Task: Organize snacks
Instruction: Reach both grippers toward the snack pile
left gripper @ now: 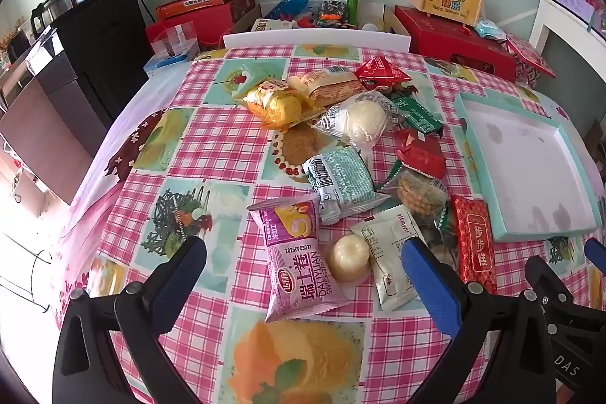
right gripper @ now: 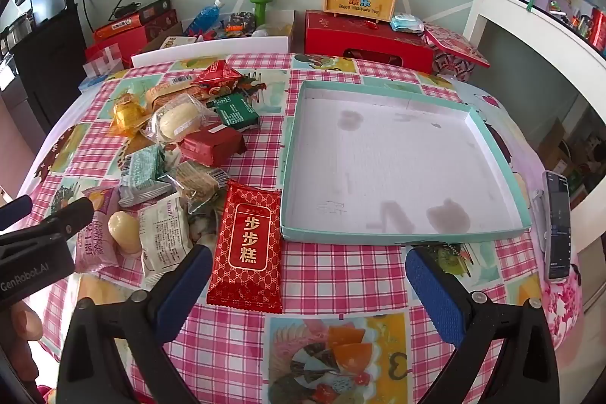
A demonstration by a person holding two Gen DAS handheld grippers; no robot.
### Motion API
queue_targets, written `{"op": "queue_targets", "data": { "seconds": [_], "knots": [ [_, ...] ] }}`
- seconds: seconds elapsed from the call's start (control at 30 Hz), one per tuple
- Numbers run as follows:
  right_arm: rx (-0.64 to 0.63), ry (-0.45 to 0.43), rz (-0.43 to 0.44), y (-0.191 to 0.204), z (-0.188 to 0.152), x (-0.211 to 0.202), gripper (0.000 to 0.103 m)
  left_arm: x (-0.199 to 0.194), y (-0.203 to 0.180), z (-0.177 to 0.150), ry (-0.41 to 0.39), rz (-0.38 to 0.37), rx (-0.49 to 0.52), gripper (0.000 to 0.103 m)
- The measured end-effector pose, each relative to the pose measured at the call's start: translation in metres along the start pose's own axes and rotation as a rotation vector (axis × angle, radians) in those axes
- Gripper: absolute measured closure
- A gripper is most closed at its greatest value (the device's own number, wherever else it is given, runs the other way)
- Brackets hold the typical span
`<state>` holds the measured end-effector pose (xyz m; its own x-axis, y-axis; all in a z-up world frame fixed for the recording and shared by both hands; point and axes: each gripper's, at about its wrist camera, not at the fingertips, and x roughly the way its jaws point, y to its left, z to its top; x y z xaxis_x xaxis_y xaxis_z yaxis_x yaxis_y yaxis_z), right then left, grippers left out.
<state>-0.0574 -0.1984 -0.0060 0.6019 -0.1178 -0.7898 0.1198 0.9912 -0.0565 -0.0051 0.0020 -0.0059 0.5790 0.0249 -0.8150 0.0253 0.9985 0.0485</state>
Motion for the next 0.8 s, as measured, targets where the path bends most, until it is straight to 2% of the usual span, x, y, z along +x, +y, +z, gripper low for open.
{"op": "queue_targets", "data": {
  "seconds": [0.8],
  "knots": [
    [-0.010, -0.002, -0.013, 0.0015, -0.0005, -0.0006, 0.000, 0.0019, 0.0033, -0.0030, 0.006, 0.001, -0.007, 0.000]
  ]
}}
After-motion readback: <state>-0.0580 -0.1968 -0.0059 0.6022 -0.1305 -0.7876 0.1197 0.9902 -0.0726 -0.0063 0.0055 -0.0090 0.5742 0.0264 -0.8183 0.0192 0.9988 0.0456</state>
